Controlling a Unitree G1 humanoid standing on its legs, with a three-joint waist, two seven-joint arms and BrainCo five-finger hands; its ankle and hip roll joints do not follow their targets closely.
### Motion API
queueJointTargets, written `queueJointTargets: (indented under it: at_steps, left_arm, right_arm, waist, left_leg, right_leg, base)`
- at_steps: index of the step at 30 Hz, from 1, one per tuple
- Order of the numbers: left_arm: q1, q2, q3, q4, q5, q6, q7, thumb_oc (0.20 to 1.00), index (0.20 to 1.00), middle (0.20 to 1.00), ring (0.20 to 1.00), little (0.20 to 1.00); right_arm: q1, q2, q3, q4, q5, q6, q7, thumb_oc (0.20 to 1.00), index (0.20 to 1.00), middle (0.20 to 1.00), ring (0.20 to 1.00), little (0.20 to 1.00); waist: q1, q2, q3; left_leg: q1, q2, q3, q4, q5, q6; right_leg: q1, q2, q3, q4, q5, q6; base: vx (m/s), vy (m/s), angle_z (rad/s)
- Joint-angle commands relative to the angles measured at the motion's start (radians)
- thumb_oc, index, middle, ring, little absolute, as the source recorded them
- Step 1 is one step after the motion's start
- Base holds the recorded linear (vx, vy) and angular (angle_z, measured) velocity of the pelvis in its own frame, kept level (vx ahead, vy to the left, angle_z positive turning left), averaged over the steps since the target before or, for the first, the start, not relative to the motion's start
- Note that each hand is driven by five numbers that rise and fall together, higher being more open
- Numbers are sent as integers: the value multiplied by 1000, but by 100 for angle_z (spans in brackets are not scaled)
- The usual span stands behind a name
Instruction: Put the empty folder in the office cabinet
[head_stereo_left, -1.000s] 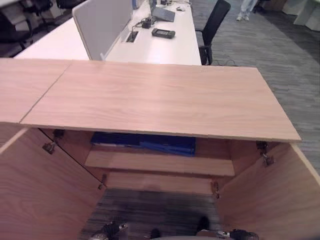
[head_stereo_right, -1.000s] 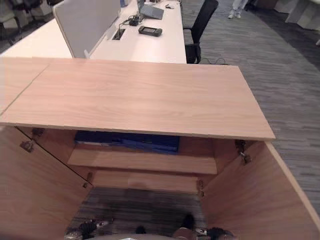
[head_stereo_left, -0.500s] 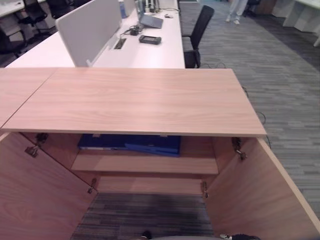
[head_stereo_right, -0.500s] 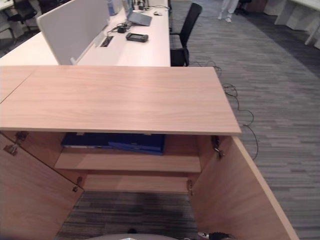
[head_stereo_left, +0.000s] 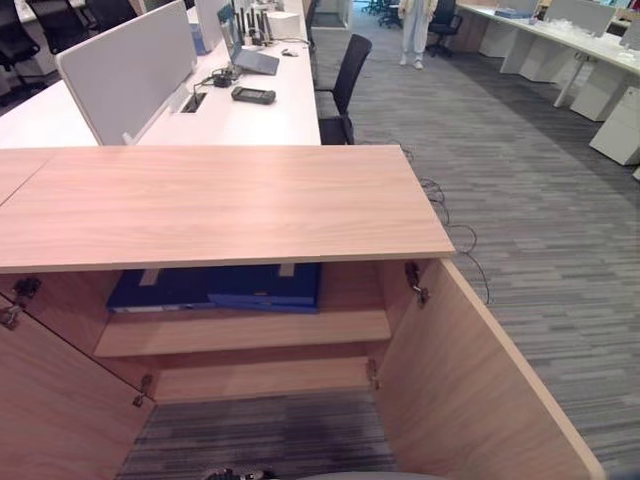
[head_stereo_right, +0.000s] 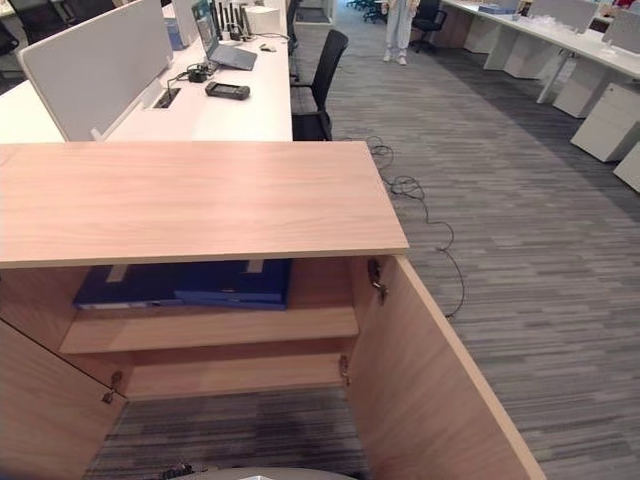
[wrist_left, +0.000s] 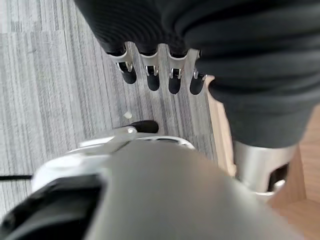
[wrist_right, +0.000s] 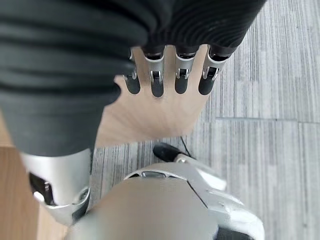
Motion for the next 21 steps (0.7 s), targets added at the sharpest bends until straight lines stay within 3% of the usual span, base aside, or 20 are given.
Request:
queueJointTargets:
  at_steps: [1,4,6,7,12,21]
  left_arm:
    - [-93,-31,12,56,-25,-10,-8,1000,1000,1000,1000,1000]
    - [-91,-38,21,59,-17,-9,-13,1000,1000,1000,1000,1000]
    - [-86,-50,20,60,-14,-6,-19,1000,1000,1000,1000,1000]
    - [-79,-60,16,61,-13,-5,-24,1000,1000,1000,1000,1000]
    - [-88,-74,-27,40,-1,-4,-41,1000,1000,1000,1000,1000]
    - [-107,-54,-45,47,30,-8,-38,1000,1000,1000,1000,1000]
  right_arm:
    - [-52,-9,16,59,53,-4,-3,1000,1000,1000,1000,1000]
    - [-33,-32,-14,80,62,4,3,1000,1000,1000,1000,1000]
    - [-19,-43,-38,107,62,15,10,1000,1000,1000,1000,1000]
    - [-11,-56,-61,128,65,21,15,1000,1000,1000,1000,1000]
    - [-5,-83,-105,140,79,33,15,1000,1000,1000,1000,1000]
    - [-28,-136,-159,135,64,48,0,1000,1000,1000,1000,1000]
  waist:
    - [-21,-53,78]
    - [-43,-87,67]
    - [-56,-87,61]
    - [-74,-70,43]
    - [-118,-49,9]
    - [-152,-26,34]
  left_leg:
    - [-143,-82,-102,137,-2,36]
    - [-127,-154,-108,282,-137,76]
    - [-99,-184,-129,318,-186,92]
    - [-45,-201,-148,249,-205,101]
    - [47,-214,-162,18,-173,100]
    - [72,-270,-144,-85,-124,120]
  right_leg:
    - [55,-10,31,35,-158,-1]
    - [38,-18,58,27,-131,-7]
    - [31,-13,78,23,-120,-5]
    - [26,4,91,11,-109,1]
    - [-37,3,102,-7,-38,24]
    - [-126,-29,146,4,36,63]
  base:
    - [-171,-128,-24]
    - [-81,-66,-39]
    - [-10,38,-48]
    - [36,113,-53]
    - [-30,126,-14]
    - [-132,136,-18]
